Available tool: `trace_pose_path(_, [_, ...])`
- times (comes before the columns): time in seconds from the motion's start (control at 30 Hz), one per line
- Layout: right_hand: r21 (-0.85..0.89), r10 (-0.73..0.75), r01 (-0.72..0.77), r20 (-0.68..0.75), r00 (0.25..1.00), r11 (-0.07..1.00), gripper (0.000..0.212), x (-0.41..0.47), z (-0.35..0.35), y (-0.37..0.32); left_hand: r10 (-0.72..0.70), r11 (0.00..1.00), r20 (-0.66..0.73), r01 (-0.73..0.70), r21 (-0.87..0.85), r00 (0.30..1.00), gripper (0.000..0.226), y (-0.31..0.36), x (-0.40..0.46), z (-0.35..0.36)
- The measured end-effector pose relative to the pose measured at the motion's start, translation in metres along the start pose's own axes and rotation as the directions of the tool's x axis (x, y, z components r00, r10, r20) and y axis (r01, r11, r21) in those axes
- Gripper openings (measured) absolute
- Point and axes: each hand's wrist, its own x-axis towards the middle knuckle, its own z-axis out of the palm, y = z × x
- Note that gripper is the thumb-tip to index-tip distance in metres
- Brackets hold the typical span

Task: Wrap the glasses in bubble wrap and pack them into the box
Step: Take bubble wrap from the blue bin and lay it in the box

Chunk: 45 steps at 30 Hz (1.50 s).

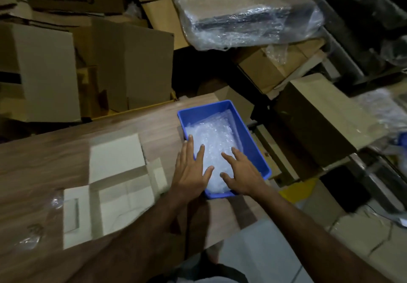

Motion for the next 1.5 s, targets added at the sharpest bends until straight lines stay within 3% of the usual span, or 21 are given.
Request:
trace_pose_path(0.1, [-0.092, -0.019, 0.039, 0.205, 0.979, 0.995, 0.089, 0.016, 0.0, 0.021, -0.036, 0.997, 0.028, 0.034, 0.062, 0.999, 0.075, 0.004, 0.015, 0.012])
trace_pose_path(0.2, [-0.176, -0.028, 0.085, 0.305, 0.952, 0.981, 0.092, 0.034, 0.005, 0.03, -0.028, 0.989, 0.013, 0.026, 0.147, 1.0, 0.069, -0.006, 0.023, 0.019])
trace_pose_path(0.27, [-0.246, -0.045, 0.136, 0.342, 0.939, 0.96, 0.084, 0.043, 0.006, 0.031, -0.039, 0.982, 0.06, 0.027, 0.189, 0.997, 0.072, -0.006, 0.025, 0.02])
trace_pose_path(0.33, [-0.286, -0.1, 0.203, 0.337, 0.936, 0.937, 0.061, 0.048, 0.006, 0.032, -0.046, 0.982, 0.06, 0.034, 0.186, 0.997, 0.075, -0.003, 0.027, 0.021])
trace_pose_path(0.4, [-0.275, -0.157, 0.243, 0.3, 0.941, 0.93, 0.039, 0.052, 0.007, 0.034, -0.063, 0.981, 0.051, 0.053, 0.187, 0.997, 0.077, -0.001, 0.028, 0.023])
trace_pose_path(0.47, [-0.25, -0.175, 0.244, 0.268, 0.947, 0.937, 0.031, 0.053, 0.008, 0.038, -0.077, 0.981, 0.046, 0.068, 0.184, 0.996, 0.077, 0.001, 0.028, 0.023])
trace_pose_path(0.57, [-0.178, -0.185, 0.221, 0.199, 0.962, 0.959, 0.033, 0.052, 0.006, 0.045, -0.094, 0.98, 0.048, 0.084, 0.179, 0.994, 0.078, 0.002, 0.028, 0.023])
trace_pose_path(0.7, [-0.021, -0.238, 0.237, -0.091, 0.967, 0.971, 0.037, 0.044, 0.002, 0.05, -0.09, 0.983, 0.055, 0.08, 0.166, 0.994, 0.08, 0.004, 0.028, 0.019])
trace_pose_path(0.83, [0.077, -0.252, 0.281, -0.271, 0.929, 0.957, 0.038, 0.04, -0.003, 0.053, -0.016, 1.0, 0.048, 0.016, 0.007, 0.999, 0.08, -0.001, 0.017, 0.008])
trace_pose_path(0.97, [0.181, -0.225, 0.308, -0.37, 0.901, 0.934, 0.038, 0.034, -0.013, 0.047, 0.029, 0.995, 0.05, -0.024, -0.094, 0.998, 0.09, -0.003, -0.002, -0.002])
trace_pose_path(1.1, [0.226, -0.235, 0.361, -0.441, 0.866, 0.905, 0.038, 0.026, -0.026, 0.031, 0.037, 0.999, 0.054, -0.037, -0.004, 0.998, 0.107, -0.002, -0.005, 0.006])
trace_pose_path(1.2, [0.213, -0.261, 0.404, -0.489, 0.833, 0.89, 0.039, 0.021, -0.037, 0.017, -0.017, 0.989, -0.088, 0.003, -0.151, 0.996, 0.079, 0.004, 0.011, 0.006])
trace_pose_path(1.3, [0.132, -0.325, 0.463, -0.547, 0.772, 0.876, 0.037, 0.017, -0.048, 0.006, -0.021, 0.941, -0.239, -0.062, -0.332, 0.971, 0.044, 0.008, 0.022, -0.018])
trace_pose_path(1.4, [0.033, -0.426, 0.538, -0.571, 0.702, 0.843, 0.037, 0.011, -0.062, -0.007, 0.066, 0.939, -0.357, -0.18, -0.295, 0.932, 0.038, -0.001, 0.006, -0.058])
trace_pose_path(1.5, [-0.02, -0.524, 0.585, -0.471, 0.71, 0.811, 0.055, 0.009, -0.065, -0.03, 0.121, 0.937, -0.45, -0.252, -0.244, 0.885, 0.031, -0.021, -0.023, -0.097])
